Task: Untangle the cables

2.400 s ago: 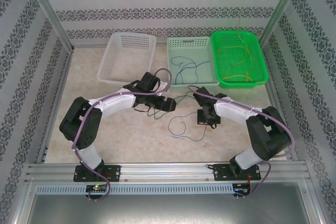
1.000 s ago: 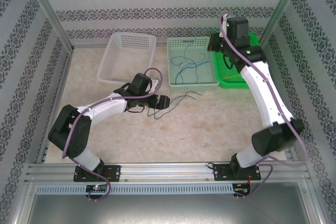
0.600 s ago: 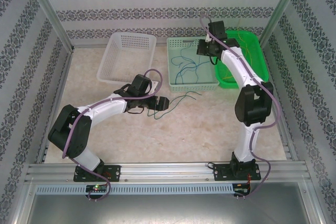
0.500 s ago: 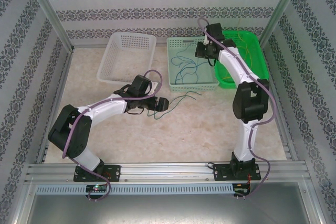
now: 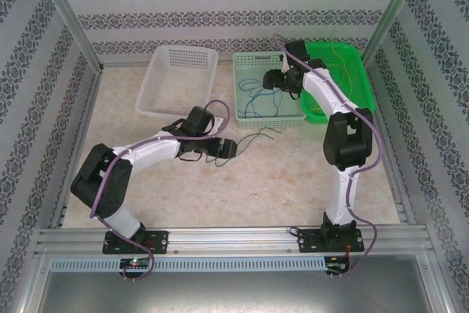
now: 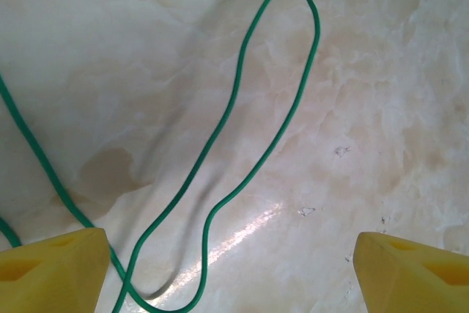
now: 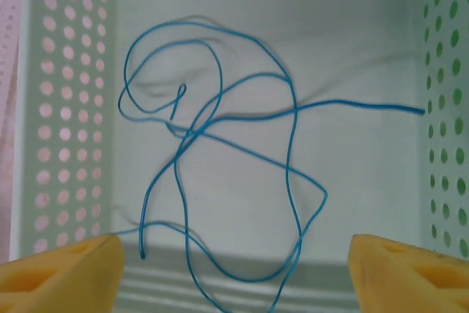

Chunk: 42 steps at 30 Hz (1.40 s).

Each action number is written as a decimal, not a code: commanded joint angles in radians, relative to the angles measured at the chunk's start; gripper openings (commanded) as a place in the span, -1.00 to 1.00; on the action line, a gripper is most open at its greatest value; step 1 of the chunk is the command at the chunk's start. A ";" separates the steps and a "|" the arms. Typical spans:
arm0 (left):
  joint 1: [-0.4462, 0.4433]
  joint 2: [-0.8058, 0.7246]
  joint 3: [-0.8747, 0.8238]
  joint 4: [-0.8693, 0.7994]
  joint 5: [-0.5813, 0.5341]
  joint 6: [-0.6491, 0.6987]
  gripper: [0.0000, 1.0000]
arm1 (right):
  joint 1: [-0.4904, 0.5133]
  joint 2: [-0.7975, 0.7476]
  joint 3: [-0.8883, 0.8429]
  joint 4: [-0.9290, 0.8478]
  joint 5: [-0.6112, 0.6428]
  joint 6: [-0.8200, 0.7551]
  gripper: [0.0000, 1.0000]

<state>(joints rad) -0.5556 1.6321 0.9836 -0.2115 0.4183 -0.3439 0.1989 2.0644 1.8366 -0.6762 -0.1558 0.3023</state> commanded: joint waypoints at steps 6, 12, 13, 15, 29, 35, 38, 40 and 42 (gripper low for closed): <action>-0.012 -0.011 0.016 -0.043 -0.038 0.036 0.73 | 0.055 -0.200 -0.085 0.072 -0.048 -0.019 0.81; -0.012 -0.011 0.030 -0.086 -0.042 0.065 0.73 | 0.080 -0.319 -0.232 0.131 -0.043 0.026 0.82; -0.012 -0.010 0.030 -0.092 -0.047 0.067 0.73 | 0.081 -0.344 -0.264 0.149 -0.040 0.037 0.82; -0.011 -0.016 0.024 -0.092 -0.056 0.066 0.73 | 0.081 -0.397 -0.346 0.185 -0.040 0.066 0.82; -0.015 0.095 0.132 -0.136 -0.006 0.147 0.59 | 0.089 -0.682 -0.778 0.306 -0.032 0.252 0.63; -0.018 0.174 0.209 -0.209 -0.045 0.220 0.57 | 0.097 -0.776 -0.908 0.340 -0.012 0.299 0.61; -0.021 0.210 0.219 -0.210 -0.040 0.230 0.55 | 0.099 -0.820 -0.951 0.346 0.009 0.317 0.61; -0.022 0.234 0.227 -0.209 -0.040 0.230 0.53 | 0.101 -0.840 -0.971 0.354 0.013 0.325 0.61; -0.023 0.262 0.239 -0.207 -0.039 0.229 0.50 | 0.101 -0.849 -0.980 0.353 0.017 0.329 0.62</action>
<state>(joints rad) -0.5636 1.8618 1.1938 -0.3729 0.3878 -0.1501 0.2863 1.2415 0.8742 -0.3534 -0.1688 0.6025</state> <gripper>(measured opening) 0.759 0.808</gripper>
